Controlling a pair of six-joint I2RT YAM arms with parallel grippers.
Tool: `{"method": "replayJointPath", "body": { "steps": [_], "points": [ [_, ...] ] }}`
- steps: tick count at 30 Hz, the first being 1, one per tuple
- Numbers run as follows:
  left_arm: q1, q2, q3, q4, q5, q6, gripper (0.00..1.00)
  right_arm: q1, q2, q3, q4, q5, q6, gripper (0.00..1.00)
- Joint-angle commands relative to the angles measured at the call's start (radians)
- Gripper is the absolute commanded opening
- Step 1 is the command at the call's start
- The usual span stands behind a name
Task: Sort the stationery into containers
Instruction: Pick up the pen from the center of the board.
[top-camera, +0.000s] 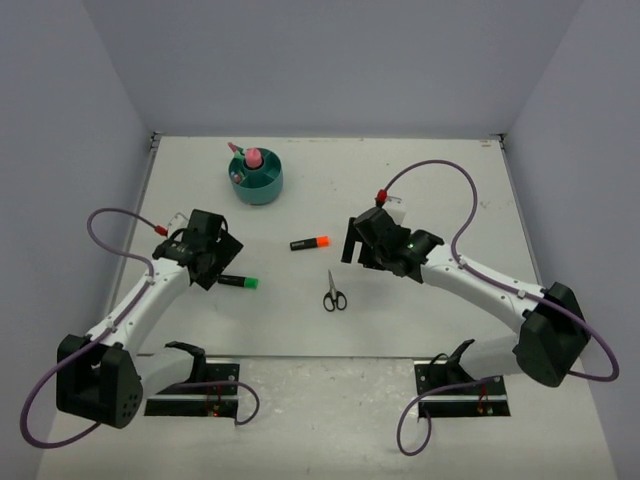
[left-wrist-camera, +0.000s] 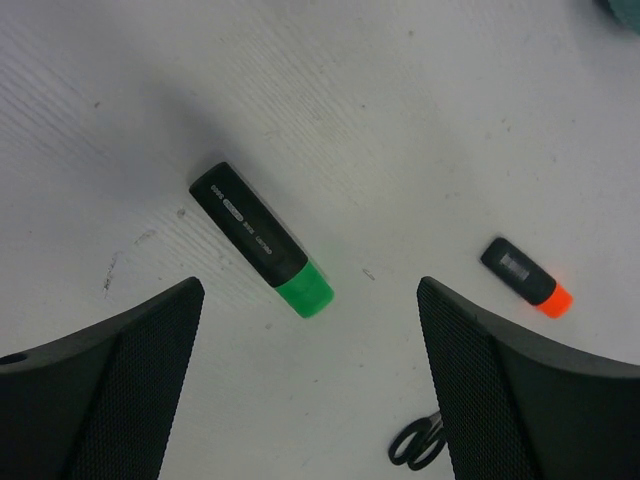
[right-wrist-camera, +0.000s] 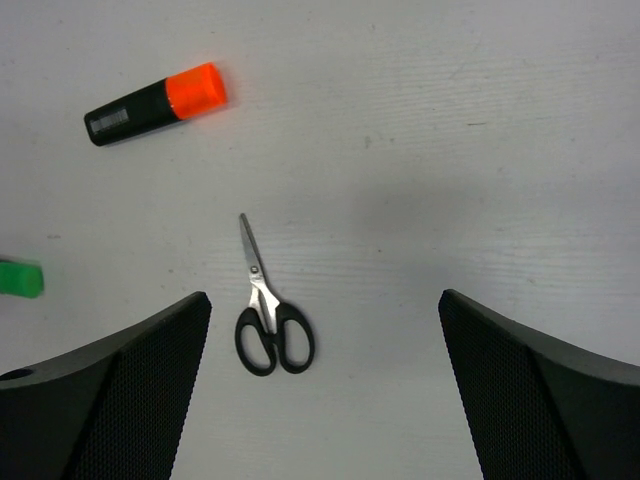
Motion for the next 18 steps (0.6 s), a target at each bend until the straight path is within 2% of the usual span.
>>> {"method": "replayJointPath", "body": {
  "steps": [1,6,8,11,15,16,18],
  "points": [
    [0.0,0.085,-0.003,0.012,-0.08,-0.18,0.88,-0.001,-0.075,-0.069,0.046,0.096,-0.04,0.99],
    [0.0,0.239,-0.002,0.038,-0.038,-0.185,0.84,-0.001,-0.123,-0.076,0.049,0.092,-0.059,0.99],
    [-0.001,0.295,0.007,0.04,-0.021,-0.176,0.71,-0.001,-0.142,-0.087,0.058,0.096,-0.064,0.99],
    [-0.005,0.343,0.01,0.035,-0.011,-0.183,0.66,-0.001,-0.166,-0.098,0.062,0.102,-0.064,0.99],
    [-0.017,0.355,-0.003,0.035,-0.014,-0.206,0.51,0.0,-0.177,-0.103,0.065,0.096,-0.064,0.99],
    [-0.022,0.355,-0.006,0.035,-0.022,-0.214,0.42,-0.001,-0.177,-0.104,0.067,0.093,-0.064,0.99],
    [-0.023,0.359,-0.017,0.044,-0.023,-0.219,0.34,-0.001,-0.179,-0.106,0.072,0.088,-0.064,0.99]
  ]
}}
